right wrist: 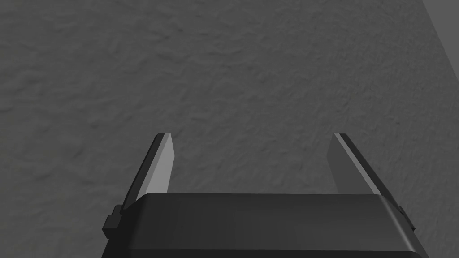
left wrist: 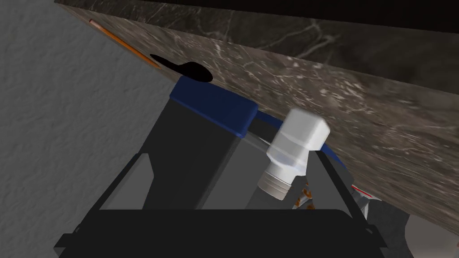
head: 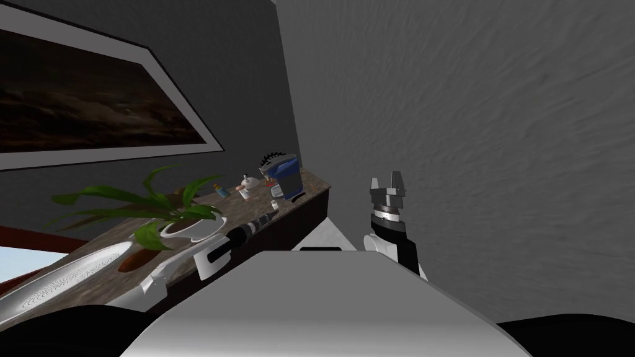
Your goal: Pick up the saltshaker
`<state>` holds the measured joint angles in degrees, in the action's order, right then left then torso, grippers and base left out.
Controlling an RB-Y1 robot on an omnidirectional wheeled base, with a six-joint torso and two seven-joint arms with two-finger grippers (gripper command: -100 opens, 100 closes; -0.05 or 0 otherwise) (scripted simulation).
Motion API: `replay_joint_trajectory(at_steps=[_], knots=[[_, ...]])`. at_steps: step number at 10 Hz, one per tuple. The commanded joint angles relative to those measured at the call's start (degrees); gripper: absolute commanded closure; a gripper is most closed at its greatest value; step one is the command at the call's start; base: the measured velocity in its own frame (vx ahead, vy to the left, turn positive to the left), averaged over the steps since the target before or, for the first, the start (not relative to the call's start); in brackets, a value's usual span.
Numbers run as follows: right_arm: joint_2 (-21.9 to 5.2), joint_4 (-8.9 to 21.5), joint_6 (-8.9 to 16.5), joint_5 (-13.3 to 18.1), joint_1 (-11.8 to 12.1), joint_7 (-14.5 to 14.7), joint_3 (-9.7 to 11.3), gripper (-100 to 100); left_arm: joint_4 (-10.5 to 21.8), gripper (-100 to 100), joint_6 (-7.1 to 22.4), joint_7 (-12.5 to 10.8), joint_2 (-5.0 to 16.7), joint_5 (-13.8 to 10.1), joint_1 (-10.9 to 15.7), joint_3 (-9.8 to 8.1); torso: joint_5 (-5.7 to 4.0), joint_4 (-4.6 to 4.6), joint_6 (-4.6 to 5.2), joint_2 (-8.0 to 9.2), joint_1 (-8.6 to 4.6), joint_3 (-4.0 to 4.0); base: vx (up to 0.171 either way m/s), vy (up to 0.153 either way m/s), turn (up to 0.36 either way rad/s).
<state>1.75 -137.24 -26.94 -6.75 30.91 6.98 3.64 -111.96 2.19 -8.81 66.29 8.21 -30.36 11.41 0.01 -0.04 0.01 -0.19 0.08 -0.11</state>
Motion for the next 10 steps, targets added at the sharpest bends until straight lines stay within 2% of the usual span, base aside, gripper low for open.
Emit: replay_joint_trajectory(at_steps=[1, 2, 3, 9, 10], knots=[[0.0, 0.0, 0.0, 0.0, 0.0, 0.0, 0.0, 0, 1.0, -100, 1.9, -0.1, 2.5, 0.5, -0.2, 0.09, 0.0, 0.0, 0.0, 0.0, 0.0, 0.0, 0.046, 0.015, -0.232], [0.0, 0.0, 0.0, 0.0, 0.0, 0.0, 0.0, 0, 1.7, -100, 3.0, -0.1, 3.9, 0.9, -0.2, 0.21, 0.0, 0.0, 0.01, -0.02, -0.02, -0.01, 0.044, 0.02, -0.233], [0.0, 0.0, 0.0, 0.0, 0.0, 0.0, 0.0, 0, 1.7, -100, 3.0, -0.1, 3.9, 0.9, -0.2, 0.21, 0.0, 0.0, 0.0, -0.01, -0.02, -0.01, 0.024, 0.019, -0.056], [0.0, 0.0, 0.0, 0.0, 0.0, 0.0, 0.0, 0, 4.9, -100, 8.4, -0.4, 11.1, 2.5, -0.2, 0.83, -0.01, 0.01, -0.03, 0.05, -0.07, 0.03, 0.026, 0.013, -0.154], [0.0, 0.0, 0.0, 0.0, 0.0, 0.0, 0.0, 0, 4.8, -100, 7.7, -0.5, 10.6, 2.1, 0.2, 1.0, -0.01, 0.01, -0.02, 0.05, -0.06, 0.03, 0.012, 0.011, -0.036]])
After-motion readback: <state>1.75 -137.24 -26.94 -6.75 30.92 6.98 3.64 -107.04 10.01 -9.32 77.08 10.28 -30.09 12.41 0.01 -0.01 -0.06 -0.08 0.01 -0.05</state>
